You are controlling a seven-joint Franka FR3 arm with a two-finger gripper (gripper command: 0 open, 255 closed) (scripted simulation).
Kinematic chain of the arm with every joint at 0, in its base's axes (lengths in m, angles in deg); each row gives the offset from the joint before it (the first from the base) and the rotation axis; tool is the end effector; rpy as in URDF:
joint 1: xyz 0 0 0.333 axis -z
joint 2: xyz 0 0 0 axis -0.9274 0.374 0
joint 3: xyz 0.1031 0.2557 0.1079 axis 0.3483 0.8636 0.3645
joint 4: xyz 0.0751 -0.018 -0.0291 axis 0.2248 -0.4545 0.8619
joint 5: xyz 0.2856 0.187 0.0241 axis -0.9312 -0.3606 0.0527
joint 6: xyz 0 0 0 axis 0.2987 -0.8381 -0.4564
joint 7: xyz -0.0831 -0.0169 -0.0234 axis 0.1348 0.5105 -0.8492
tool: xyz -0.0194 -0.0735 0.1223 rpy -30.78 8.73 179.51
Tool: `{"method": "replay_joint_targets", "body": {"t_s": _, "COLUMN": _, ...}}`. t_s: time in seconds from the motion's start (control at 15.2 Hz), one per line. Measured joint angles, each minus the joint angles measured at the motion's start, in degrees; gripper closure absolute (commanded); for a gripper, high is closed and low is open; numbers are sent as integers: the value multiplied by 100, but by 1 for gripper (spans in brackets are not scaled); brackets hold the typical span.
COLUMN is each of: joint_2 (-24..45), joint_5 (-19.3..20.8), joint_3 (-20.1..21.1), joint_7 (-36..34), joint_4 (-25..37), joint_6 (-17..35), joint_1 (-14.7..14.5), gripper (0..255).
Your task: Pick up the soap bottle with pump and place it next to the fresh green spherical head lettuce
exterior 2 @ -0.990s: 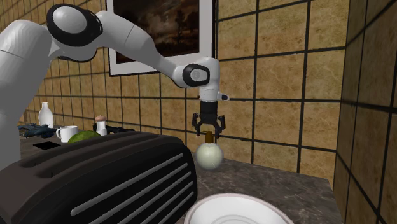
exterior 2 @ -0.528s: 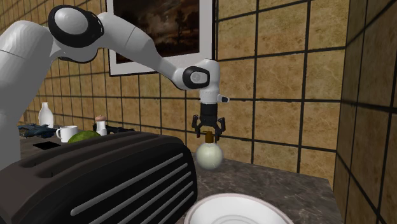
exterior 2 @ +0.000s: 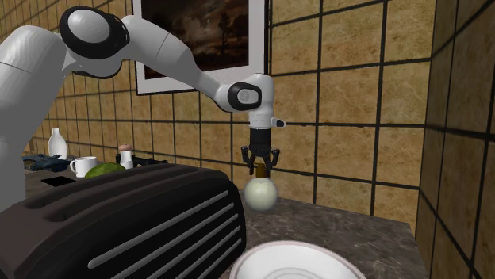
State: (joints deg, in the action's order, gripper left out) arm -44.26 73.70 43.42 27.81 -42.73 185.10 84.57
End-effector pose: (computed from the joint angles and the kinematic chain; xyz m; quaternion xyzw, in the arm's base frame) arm 0.4884 -0.3636 0.3500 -0.9993 0.0313 -0.0065 0.0174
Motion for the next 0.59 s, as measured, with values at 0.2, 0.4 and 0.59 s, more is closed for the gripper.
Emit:
{"method": "replay_joint_targets", "body": {"t_s": 0.2, "joint_2": 0, "joint_5": 0, "joint_3": 0, "joint_7": 1, "joint_4": 0, "joint_6": 0, "joint_1": 0, "gripper": 255}}
{"method": "replay_joint_targets", "body": {"t_s": 0.4, "joint_2": -63, "joint_5": 38, "joint_3": -17, "joint_7": -26, "joint_4": 67, "joint_6": -137, "joint_1": -8, "gripper": 255}}
{"method": "replay_joint_targets", "body": {"t_s": 0.59, "joint_2": -136, "joint_5": 77, "joint_3": -38, "joint_7": -47, "joint_4": 168, "joint_6": -305, "joint_1": -9, "gripper": 255}}
